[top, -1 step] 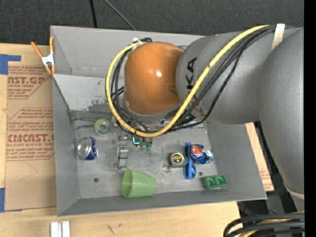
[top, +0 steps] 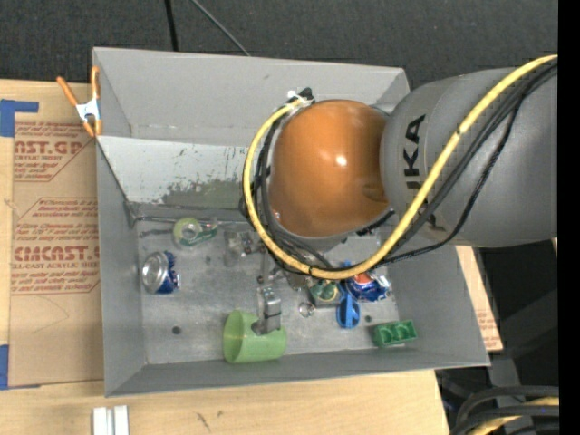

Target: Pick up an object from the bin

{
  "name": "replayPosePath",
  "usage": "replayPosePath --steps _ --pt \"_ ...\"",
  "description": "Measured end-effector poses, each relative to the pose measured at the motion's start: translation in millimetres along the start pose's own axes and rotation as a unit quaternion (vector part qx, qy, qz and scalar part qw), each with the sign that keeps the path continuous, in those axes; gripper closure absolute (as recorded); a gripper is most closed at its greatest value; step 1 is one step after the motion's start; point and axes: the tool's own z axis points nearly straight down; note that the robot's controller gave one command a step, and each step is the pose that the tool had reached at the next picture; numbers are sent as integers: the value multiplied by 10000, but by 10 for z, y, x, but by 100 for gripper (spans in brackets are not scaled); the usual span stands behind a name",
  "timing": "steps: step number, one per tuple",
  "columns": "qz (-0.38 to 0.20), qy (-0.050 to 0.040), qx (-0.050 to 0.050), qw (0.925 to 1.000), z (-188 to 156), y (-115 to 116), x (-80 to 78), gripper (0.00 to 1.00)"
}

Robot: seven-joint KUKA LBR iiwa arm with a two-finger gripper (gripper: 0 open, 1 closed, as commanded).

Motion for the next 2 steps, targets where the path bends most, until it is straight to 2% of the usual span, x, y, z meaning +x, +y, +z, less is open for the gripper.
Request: replayPosePath --steps 1,2 --pt "-951 41 -6 9955 1084 -406 105 0" --pt "-1309 83 7 9914 1477 -320 65 0"
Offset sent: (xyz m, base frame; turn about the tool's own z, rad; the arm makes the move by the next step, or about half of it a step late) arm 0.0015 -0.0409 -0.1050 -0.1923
